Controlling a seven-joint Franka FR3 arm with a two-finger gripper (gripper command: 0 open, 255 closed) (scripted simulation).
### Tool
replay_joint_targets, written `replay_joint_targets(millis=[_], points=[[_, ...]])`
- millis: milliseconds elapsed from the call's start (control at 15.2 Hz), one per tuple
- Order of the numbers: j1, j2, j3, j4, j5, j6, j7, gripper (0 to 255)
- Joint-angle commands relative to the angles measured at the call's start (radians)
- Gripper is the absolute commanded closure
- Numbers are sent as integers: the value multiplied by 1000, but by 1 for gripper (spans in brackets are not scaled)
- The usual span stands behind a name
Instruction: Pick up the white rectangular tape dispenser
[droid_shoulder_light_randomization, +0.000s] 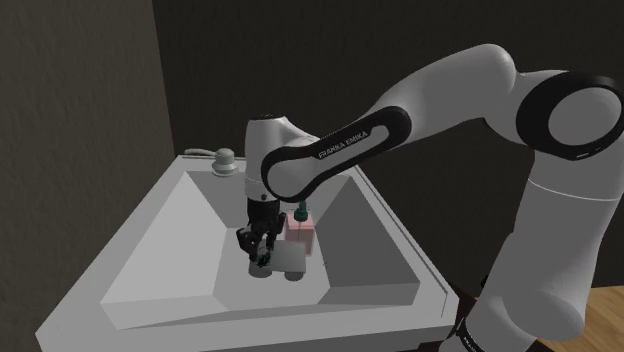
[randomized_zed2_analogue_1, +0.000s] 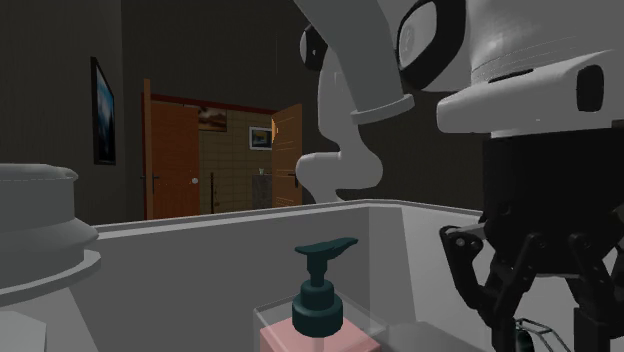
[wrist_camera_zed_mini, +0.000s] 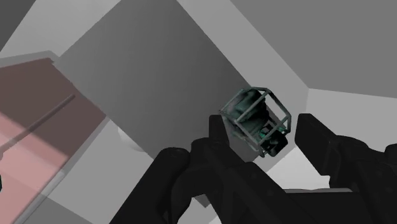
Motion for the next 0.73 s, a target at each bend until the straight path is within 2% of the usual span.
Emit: replay_joint_targets(millis=[0, 528, 660], points=[[-2, -12, 1, 13, 5, -24, -3, 255], [-6, -59, 3, 69, 22, -125, -10, 255], [-6, -60, 3, 71, 23, -127, -10, 255]])
